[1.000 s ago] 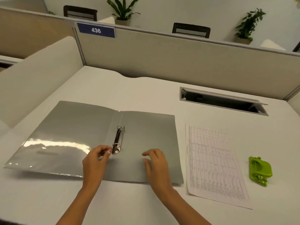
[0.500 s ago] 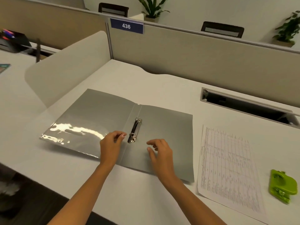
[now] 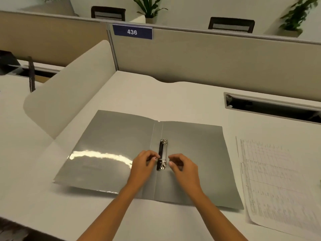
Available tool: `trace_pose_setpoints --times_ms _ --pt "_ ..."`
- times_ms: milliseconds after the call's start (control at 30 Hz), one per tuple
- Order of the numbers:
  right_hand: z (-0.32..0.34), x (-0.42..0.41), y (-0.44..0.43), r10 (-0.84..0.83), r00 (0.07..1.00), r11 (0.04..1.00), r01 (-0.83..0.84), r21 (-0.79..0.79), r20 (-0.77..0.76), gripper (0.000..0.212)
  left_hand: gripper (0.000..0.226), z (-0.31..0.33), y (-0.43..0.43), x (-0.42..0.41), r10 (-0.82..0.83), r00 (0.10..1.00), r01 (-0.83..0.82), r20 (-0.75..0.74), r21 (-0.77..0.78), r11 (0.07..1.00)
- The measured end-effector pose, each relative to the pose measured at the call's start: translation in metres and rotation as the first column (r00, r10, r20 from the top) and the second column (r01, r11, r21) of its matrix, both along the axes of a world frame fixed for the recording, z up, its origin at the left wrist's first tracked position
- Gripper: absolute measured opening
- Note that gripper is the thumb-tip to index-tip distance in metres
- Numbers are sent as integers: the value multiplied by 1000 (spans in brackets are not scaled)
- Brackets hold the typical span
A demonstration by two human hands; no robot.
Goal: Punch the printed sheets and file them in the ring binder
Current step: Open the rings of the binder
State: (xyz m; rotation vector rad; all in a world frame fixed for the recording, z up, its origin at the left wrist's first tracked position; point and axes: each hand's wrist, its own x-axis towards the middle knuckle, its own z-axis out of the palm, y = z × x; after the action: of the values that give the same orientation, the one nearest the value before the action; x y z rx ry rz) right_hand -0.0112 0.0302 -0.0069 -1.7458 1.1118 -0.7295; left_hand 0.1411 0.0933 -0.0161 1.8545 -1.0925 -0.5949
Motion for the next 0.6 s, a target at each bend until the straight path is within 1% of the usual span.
trace_pose_setpoints --times_ms 100,267,400,467,600 --pt "-3 11 1 -2 1000 998 4 61 -24 15 15 1 -6 12 -123 992 124 -11 24 992" --pt "-7 20 -1 12 992 1000 -9 25 -123 2 6 -1 -11 26 -238 968 239 -81 14 971" --pt "-8 22 -4 67 979 996 -55 66 -195 11 5 -3 -14 30 -288 951 292 -110 25 956" --pt "-10 20 -5 76 978 995 -61 81 -192 18 4 -4 -16 30 -313 943 319 -116 38 947" --pt "-11 19 -6 77 977 992 -55 110 -200 23 5 -6 -19 31 -348 928 357 -131 58 932"
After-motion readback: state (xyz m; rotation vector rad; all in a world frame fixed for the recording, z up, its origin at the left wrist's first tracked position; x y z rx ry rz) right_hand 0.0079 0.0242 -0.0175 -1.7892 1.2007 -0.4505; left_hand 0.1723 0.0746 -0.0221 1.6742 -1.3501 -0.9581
